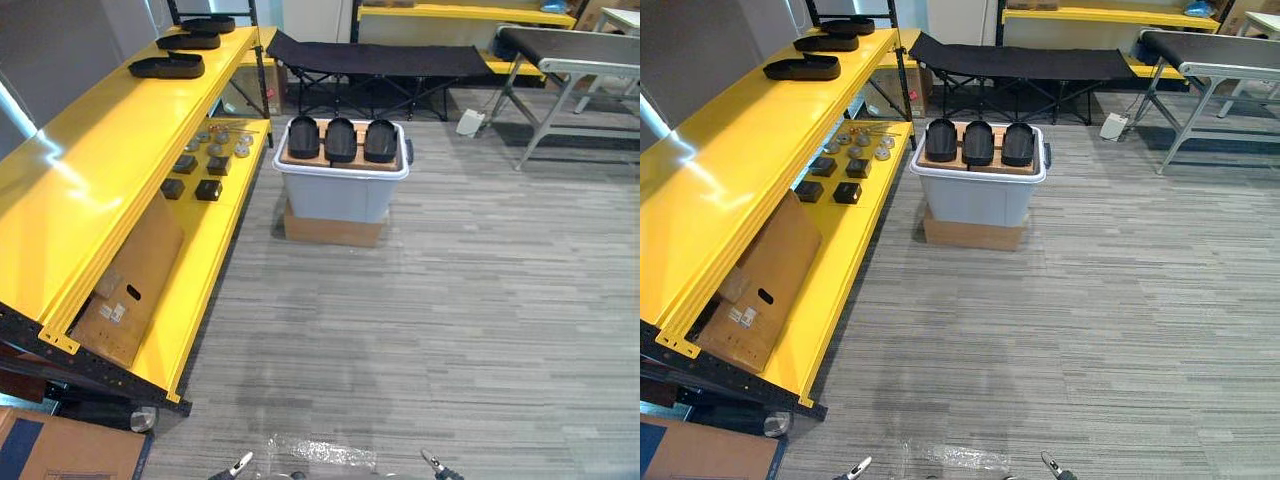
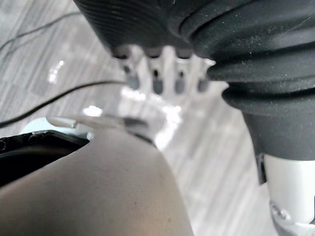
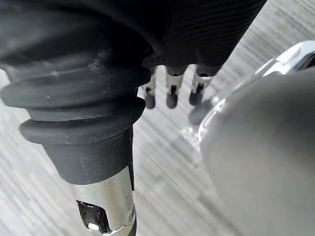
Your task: Walk over and take plastic housings, then place them on the shelf
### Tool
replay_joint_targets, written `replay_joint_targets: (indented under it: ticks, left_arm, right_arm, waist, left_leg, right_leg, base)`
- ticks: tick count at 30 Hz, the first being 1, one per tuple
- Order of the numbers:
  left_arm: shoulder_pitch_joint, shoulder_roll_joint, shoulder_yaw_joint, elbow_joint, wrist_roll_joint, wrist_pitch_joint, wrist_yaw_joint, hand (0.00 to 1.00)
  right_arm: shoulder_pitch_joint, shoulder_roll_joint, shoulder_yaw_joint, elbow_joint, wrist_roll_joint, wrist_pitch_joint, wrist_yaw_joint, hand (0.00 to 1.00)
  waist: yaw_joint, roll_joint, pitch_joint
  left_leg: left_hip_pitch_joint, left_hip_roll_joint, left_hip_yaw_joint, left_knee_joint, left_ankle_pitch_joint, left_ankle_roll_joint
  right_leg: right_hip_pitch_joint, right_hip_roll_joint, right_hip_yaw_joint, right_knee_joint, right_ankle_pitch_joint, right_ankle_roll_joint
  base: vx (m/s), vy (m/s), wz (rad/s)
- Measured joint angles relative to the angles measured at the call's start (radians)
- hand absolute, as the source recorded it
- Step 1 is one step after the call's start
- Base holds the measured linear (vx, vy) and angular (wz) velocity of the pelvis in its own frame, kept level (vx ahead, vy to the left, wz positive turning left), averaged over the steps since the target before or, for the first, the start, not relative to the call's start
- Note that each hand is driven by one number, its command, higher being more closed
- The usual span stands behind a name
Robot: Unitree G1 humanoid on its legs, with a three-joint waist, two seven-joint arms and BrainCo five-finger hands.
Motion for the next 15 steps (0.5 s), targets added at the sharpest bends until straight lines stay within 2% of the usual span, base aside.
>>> replay_joint_targets:
  ticks: [5,8,10,12,13,15]
  left_arm:
    - [0.002,-0.001,0.0,0.002,-0.022,-0.005,-0.002,0.0]
    - [0.0,0.003,0.0,0.017,-0.019,-0.005,-0.062,0.0]
    - [-0.001,0.005,-0.001,0.019,-0.021,-0.004,-0.097,0.0]
    - [-0.003,0.019,-0.018,0.019,-0.042,-0.003,-0.118,0.0]
    - [-0.004,0.027,-0.028,0.018,-0.046,-0.003,-0.119,0.0]
    - [-0.012,0.033,-0.041,0.022,-0.075,-0.002,-0.113,0.0]
  right_arm:
    - [0.004,0.006,0.004,0.0,0.036,-0.015,0.047,0.0]
    - [0.013,0.006,0.027,-0.001,0.036,-0.044,0.059,0.0]
    - [0.013,0.006,0.039,-0.008,0.036,-0.06,0.06,0.0]
    - [0.017,0.008,0.039,-0.033,0.036,-0.072,0.057,0.0]
    - [0.018,0.009,0.039,-0.041,0.04,-0.074,0.058,0.0]
    - [0.009,0.003,0.038,-0.06,0.099,-0.089,0.06,0.0]
  waist:
    - [0.0,-0.001,0.003]
    - [0.0,-0.005,0.005]
    - [0.0,-0.007,0.009]
    - [-0.001,-0.024,0.019]
    - [0.0,-0.031,0.021]
    - [-0.004,-0.03,0.033]
  left_leg:
    - [0.012,-0.001,0.021,-0.011,0.001,-0.001]
    - [0.012,-0.003,0.027,-0.015,0.002,0.0]
    - [0.01,-0.008,0.027,-0.013,0.001,0.001]
    - [0.003,-0.026,0.026,0.006,-0.028,0.02]
    - [-0.002,-0.032,0.023,0.02,-0.044,0.03]
    - [-0.002,-0.03,0.026,0.052,-0.069,0.055]
  right_leg:
    - [-0.001,0.0,0.003,-0.004,0.0,0.0]
    - [-0.008,-0.002,0.004,0.002,-0.005,-0.007]
    - [-0.038,-0.014,0.003,0.06,-0.039,-0.016]
    - [-0.111,-0.056,0.006,0.245,-0.136,-0.007]
    - [-0.133,-0.071,0.009,0.305,-0.16,-0.003]
    - [-0.285,-0.115,0.011,0.597,-0.182,0.016]
  base:
    - [-0.05,-0.003,-0.11]
    - [-0.03,-0.005,-0.06]
    - [-0.01,0.01,0.02]
    - [0.01,0.034,0.07]
    - [0.0,0.03,-0.04]
    - [0.03,0.034,-0.08]
